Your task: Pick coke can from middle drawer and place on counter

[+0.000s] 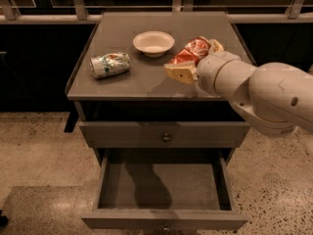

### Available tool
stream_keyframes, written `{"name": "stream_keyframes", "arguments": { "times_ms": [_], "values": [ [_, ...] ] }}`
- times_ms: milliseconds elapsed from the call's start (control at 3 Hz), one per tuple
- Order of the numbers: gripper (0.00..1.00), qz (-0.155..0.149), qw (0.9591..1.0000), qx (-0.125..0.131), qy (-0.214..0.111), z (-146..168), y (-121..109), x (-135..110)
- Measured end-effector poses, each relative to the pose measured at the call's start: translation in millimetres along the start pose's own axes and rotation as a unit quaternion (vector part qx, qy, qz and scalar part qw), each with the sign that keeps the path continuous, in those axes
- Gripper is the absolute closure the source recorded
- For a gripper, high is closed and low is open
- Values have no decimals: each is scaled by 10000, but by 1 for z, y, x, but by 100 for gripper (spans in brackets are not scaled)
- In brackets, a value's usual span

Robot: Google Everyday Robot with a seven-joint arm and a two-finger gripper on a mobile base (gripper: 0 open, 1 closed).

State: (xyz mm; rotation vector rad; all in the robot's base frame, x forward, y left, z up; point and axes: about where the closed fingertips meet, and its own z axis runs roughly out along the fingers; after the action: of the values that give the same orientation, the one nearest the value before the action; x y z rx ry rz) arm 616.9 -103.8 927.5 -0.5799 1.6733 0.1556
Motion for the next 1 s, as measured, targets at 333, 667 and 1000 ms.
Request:
{"name": "stream_keyframes", "arguments": {
  "times_ms": [333,667,1000],
  "values": [
    [81,-135,9999,-11,49,9,-2,-4],
    [84,-74,9994,328,-70,13,-33,13],
    [100,394,9974,534,-294,36,-42,46]
  ]
}}
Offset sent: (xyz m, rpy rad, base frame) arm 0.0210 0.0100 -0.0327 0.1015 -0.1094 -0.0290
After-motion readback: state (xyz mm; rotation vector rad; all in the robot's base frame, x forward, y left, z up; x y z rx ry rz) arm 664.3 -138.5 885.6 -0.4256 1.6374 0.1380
